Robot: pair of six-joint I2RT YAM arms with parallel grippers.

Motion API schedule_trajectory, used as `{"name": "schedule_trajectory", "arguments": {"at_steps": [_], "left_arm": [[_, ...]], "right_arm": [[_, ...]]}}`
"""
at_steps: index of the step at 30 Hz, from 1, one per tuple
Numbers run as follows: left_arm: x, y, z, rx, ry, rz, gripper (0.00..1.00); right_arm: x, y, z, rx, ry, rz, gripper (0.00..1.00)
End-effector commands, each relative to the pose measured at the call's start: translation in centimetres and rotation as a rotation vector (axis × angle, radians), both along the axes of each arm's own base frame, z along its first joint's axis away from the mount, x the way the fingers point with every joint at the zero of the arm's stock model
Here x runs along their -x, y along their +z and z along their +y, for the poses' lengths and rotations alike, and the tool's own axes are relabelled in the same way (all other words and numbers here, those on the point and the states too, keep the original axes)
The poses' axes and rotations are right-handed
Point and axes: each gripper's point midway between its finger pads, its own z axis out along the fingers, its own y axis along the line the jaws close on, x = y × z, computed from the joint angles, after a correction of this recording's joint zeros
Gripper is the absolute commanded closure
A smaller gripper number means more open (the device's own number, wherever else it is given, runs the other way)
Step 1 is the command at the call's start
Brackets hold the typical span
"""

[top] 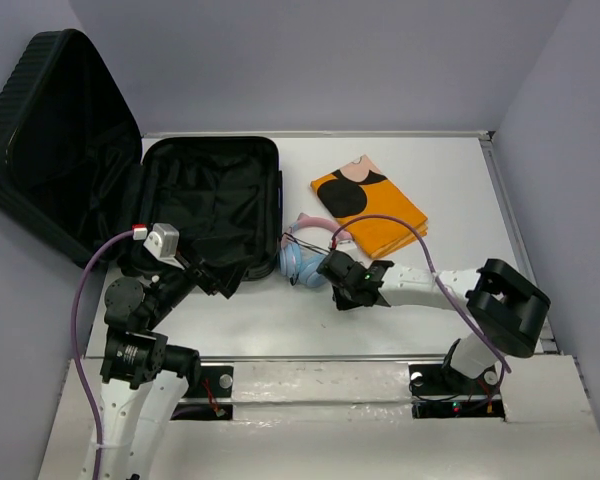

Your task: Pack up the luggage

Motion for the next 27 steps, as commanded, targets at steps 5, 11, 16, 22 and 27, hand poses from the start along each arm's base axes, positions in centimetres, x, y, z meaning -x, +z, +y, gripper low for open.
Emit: {"name": "schedule_trajectory", "arguments": {"at_steps": [5, 11, 16, 22, 27], "left_arm": [[0.3, 0.3, -0.2, 0.008, -0.015, -0.02, 0.01], [-0.2, 0.3, 0.4, 0.018, 0.026, -0.012, 0.01], [-1.2, 0.0, 2.0, 0.029, 0.147, 0.026, 0.01], [-2.5, 0.0, 6.5, 0.078, 0.428, 0.075, 0.01], [-2.1, 0.4, 6.1, 0.085, 0.403, 0.05, 0.01]], "right_arm": [[0.9, 4.0, 0.2, -0.03, 0.006, -0.087, 0.93], [-0.5, 12.3, 6.7, -0.275, 0.146, -0.229, 0.93], [-5.7, 18.9, 15.4, -0.339, 0.244, -0.372, 0.93], [-12.9, 24.8, 23.0, -0.438, 0.236, -0.46, 0.08], [-12.4, 21.3, 17.3, -0.398, 0.128, -0.408, 0.09]]}}
